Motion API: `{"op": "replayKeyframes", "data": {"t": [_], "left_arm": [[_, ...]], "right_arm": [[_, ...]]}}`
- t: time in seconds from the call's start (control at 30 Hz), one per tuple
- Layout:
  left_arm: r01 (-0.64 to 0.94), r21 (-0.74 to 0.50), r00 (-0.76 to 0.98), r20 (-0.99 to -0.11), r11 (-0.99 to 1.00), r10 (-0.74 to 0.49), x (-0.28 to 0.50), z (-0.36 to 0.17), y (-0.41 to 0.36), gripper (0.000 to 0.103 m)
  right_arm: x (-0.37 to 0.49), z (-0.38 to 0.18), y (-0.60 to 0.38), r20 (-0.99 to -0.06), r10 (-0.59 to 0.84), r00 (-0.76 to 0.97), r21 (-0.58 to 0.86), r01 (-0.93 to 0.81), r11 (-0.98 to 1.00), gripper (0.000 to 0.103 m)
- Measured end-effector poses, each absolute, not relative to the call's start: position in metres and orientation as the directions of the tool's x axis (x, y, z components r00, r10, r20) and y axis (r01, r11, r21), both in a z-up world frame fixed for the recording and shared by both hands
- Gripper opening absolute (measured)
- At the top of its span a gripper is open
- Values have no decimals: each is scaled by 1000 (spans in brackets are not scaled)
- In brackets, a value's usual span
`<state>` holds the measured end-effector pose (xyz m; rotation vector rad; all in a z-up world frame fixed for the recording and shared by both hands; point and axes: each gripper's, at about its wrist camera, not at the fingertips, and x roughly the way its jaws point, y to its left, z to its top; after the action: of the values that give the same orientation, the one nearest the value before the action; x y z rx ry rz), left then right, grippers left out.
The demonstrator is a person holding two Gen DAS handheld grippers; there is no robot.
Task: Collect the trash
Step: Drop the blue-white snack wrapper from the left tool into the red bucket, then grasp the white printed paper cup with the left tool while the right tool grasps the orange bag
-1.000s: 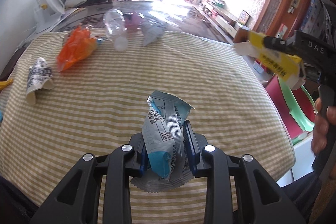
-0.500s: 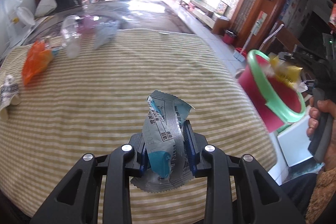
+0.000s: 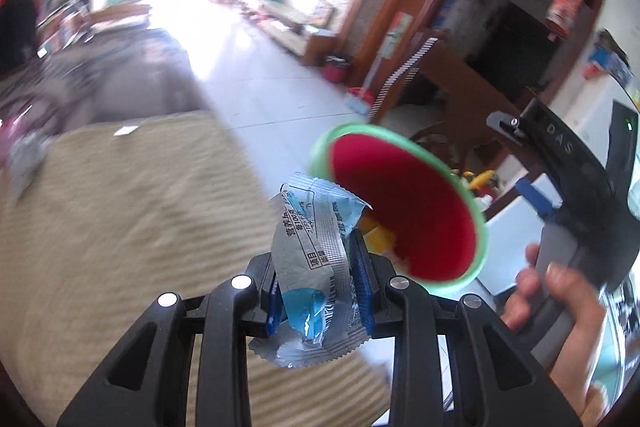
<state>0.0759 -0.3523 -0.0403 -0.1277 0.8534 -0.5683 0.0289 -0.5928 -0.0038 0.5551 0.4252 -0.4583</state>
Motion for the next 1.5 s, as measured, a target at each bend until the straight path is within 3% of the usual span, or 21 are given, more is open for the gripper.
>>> {"op": "replayKeyframes", "data": {"t": [0.17, 0.23, 0.27, 0.37, 0.6, 0.9, 1.0, 1.23, 1.33, 1.5], "left_arm": [[494, -345, 473, -663, 798, -580, 95, -34, -400, 30], [514, -321, 464, -675, 795, -573, 102, -34, -418, 43], [515, -312, 467, -679, 798, -567, 102, -32, -420, 58], [522, -287, 512, -648, 803, -564, 95, -25, -413, 58], [463, -264, 535, -678, 846, -504, 83, -35, -347, 58], [174, -160, 624, -745, 972, -234, 57, -54, -182, 59], [50, -102, 642, -759, 994, -110, 47, -52, -120, 66], [-391, -98, 593, -787, 915, 169, 27, -51, 33, 70], [-520, -131, 534, -821, 844, 202, 24, -64, 82, 70], [-565, -95, 475, -849, 820, 229, 42, -90, 111, 68]], "right_arm": [[20, -7, -614, -483, -327, 812, 474, 557, 682, 98], [20, -7, -617, -481, -329, 813, 479, 557, 678, 98], [21, -7, -616, -479, -328, 814, 475, 555, 683, 98], [25, -5, -611, -481, -329, 813, 449, 551, 704, 98], [35, -3, -594, -479, -306, 823, 438, 526, 729, 98], [57, 3, -550, -491, -228, 841, 401, 451, 797, 98], [67, 5, -527, -496, -190, 847, 382, 409, 829, 98], [93, 0, -465, -543, -62, 837, 347, 291, 892, 98], [103, -1, -435, -561, -23, 827, 312, 237, 920, 98], [112, -3, -392, -571, 18, 821, 252, 155, 955, 98]]}}
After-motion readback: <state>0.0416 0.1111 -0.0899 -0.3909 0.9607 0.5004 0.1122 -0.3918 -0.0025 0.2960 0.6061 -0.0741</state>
